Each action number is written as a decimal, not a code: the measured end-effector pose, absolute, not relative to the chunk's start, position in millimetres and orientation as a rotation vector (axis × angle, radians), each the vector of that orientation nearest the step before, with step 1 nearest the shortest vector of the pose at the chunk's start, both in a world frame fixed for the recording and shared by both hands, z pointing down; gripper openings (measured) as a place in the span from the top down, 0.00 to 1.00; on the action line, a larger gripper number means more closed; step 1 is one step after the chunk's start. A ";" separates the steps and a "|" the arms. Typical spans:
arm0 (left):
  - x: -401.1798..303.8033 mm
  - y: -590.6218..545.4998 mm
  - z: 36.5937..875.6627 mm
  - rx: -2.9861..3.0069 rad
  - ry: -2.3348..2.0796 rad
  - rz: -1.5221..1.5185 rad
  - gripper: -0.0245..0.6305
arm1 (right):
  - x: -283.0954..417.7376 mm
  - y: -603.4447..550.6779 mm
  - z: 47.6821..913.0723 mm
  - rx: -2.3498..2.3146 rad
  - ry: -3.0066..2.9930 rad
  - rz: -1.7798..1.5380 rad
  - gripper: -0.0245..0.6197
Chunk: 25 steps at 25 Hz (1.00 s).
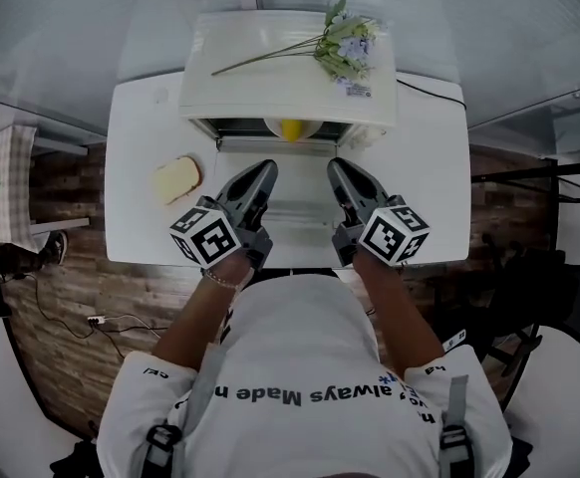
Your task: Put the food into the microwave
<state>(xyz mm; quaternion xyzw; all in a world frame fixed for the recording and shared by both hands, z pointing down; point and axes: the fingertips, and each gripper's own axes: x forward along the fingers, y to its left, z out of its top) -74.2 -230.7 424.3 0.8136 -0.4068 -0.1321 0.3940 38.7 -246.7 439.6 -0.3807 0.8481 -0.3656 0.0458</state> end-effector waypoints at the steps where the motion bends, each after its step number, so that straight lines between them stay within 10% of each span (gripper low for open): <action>1: -75.0 -229.0 418.2 2.089 -1.050 -0.326 0.94 | 39.0 -245.2 432.8 -1.172 2.624 -1.067 0.91; 25: -88.3 -173.6 274.7 2.488 -1.415 -0.244 0.94 | 41.9 -178.4 271.8 -1.239 2.954 -0.259 0.91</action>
